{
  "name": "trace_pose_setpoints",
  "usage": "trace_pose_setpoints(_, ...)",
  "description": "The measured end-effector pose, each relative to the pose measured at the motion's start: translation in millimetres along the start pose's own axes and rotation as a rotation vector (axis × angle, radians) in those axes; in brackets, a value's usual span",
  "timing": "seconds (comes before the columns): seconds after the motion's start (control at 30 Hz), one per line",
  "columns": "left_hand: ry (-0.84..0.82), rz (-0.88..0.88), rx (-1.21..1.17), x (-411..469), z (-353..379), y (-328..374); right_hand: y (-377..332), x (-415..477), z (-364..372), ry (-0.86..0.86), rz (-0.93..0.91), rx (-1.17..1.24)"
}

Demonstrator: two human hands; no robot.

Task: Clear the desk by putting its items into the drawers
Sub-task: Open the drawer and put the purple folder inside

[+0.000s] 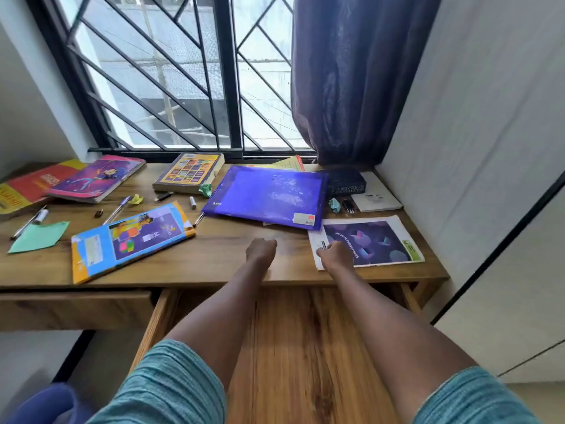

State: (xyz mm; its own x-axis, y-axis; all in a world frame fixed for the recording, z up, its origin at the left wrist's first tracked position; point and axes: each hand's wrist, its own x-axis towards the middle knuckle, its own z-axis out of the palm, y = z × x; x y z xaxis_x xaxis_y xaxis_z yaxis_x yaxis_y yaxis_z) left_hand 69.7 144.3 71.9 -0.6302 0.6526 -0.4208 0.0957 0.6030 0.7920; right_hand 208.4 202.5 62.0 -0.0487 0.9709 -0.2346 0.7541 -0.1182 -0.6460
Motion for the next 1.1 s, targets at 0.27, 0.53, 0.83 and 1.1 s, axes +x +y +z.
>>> trace_pose_setpoints(0.27, 0.089, -0.055, -0.32, 72, 36, 31, -19, 98, 9, 0.0, 0.047, 0.202)
trace_pose_setpoints(0.53, 0.182, 0.104, 0.119, 109, 47, 33, -43, 148, 32, -0.012, 0.123, 0.586)
trace_pose_setpoints(0.83, 0.13, 0.238, 0.659, 102, 28, 30, -61, 140, 32, -0.026, 0.073, 0.695)
trace_pose_setpoints(1.1, 0.213, 0.253, 0.085, 53, -27, 49, -89, 78, -3, 0.235, -0.321, 0.505)
